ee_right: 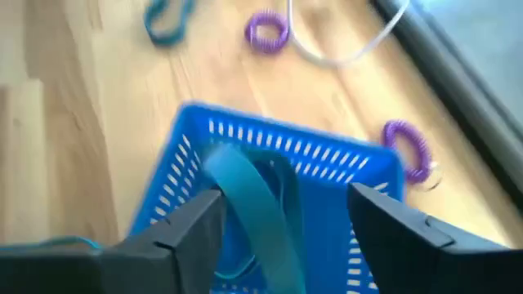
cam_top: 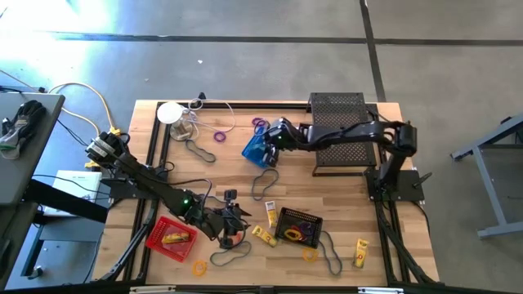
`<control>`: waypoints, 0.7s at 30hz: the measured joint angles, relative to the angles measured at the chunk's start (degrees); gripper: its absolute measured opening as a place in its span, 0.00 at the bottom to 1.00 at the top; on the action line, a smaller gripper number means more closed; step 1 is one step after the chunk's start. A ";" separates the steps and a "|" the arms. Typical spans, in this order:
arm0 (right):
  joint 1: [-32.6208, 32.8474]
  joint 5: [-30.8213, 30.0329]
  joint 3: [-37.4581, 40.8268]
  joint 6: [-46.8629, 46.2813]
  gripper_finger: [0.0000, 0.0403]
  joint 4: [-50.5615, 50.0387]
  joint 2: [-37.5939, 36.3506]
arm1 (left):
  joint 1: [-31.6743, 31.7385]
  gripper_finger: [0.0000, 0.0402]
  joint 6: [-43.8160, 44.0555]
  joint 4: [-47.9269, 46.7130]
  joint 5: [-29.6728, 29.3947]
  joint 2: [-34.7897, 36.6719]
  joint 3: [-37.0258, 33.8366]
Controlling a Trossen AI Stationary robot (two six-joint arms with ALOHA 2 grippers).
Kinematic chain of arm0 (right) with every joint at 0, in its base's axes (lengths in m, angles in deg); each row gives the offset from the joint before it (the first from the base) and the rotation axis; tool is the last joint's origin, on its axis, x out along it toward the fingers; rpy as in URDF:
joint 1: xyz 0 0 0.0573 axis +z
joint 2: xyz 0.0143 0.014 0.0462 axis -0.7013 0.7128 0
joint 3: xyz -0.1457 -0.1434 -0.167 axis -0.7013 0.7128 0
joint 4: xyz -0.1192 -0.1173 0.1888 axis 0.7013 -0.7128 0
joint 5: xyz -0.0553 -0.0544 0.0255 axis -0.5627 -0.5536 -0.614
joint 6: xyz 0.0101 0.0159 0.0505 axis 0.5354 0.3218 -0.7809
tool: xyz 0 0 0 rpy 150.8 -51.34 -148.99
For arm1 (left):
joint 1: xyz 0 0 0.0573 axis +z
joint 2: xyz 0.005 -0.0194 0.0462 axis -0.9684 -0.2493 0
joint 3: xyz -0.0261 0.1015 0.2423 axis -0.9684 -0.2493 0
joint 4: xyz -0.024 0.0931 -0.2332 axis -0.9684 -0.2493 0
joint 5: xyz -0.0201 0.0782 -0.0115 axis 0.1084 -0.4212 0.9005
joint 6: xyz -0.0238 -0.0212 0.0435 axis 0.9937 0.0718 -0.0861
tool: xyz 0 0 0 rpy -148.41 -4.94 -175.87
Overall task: Pick & Place Office Desk Supplies
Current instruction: Put the blue rubber band into the blue bin, then put the top yellow wrist coil keychain into the black bin
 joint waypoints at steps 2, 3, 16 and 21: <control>1.00 -1.07 -0.04 0.21 0.66 -1.00 -2.08 | 0.00 0.35 0.00 -0.14 0.00 0.00 0.00; 1.35 -1.41 0.01 0.23 0.66 -2.08 -3.25 | 0.00 0.35 0.00 -0.11 0.00 0.00 0.00; 3.36 -6.30 -0.02 1.07 0.63 -3.68 -5.33 | 0.00 0.35 0.14 -0.03 -0.18 0.00 0.00; 5.21 -6.32 -0.02 1.14 0.62 -4.17 -5.33 | -0.02 0.35 -0.90 -3.70 -5.55 1.30 0.00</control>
